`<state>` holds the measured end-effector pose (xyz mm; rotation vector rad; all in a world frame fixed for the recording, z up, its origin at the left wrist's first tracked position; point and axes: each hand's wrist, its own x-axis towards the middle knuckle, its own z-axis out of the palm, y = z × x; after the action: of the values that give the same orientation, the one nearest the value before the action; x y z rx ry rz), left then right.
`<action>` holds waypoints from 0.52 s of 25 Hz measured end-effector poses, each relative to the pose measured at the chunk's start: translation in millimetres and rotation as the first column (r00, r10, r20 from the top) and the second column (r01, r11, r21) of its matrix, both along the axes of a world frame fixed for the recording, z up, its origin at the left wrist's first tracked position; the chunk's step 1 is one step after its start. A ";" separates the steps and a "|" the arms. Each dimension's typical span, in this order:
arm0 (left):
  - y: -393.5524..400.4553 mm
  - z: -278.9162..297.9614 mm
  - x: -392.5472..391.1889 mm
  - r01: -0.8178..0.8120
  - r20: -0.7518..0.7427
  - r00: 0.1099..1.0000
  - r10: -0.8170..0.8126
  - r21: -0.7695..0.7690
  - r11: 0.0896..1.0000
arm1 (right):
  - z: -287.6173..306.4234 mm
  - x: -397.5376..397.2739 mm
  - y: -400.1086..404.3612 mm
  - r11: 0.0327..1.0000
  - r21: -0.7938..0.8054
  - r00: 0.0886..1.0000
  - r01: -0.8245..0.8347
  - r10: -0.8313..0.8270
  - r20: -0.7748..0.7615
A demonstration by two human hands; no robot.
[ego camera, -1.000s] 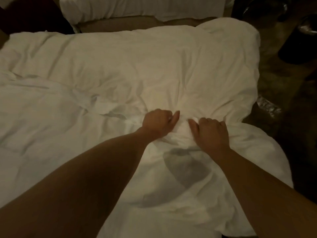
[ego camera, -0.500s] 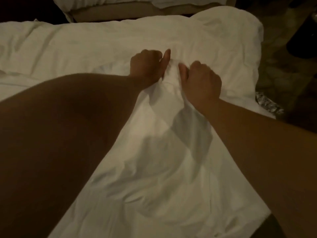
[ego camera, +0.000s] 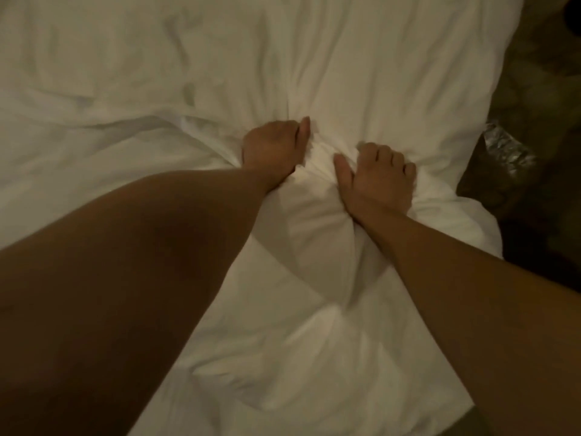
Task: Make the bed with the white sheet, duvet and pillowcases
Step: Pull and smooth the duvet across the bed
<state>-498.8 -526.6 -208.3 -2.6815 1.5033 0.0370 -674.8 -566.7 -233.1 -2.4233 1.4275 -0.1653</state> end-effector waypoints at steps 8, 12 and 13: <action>-34.8 40.8 -72.2 0.323 -0.305 0.897 -0.320 -0.045 0.946 | 16.0 -103.6 -28.0 0.981 0.193 0.998 0.027 -0.036 0.044; -15.4 33.6 -108.3 0.461 -0.218 0.875 -0.432 0.101 0.882 | 11.1 -130.3 -17.1 0.879 0.475 0.962 0.050 -0.169 0.213; -12.8 39.6 -106.4 0.462 -0.195 0.878 -0.437 0.107 0.881 | 15.9 -133.5 -15.6 0.873 0.484 0.959 0.059 -0.185 0.216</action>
<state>-605.3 -539.5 -168.7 -2.1940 2.0475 0.3418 -808.4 -582.3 -217.2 -1.8412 1.3187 -0.1334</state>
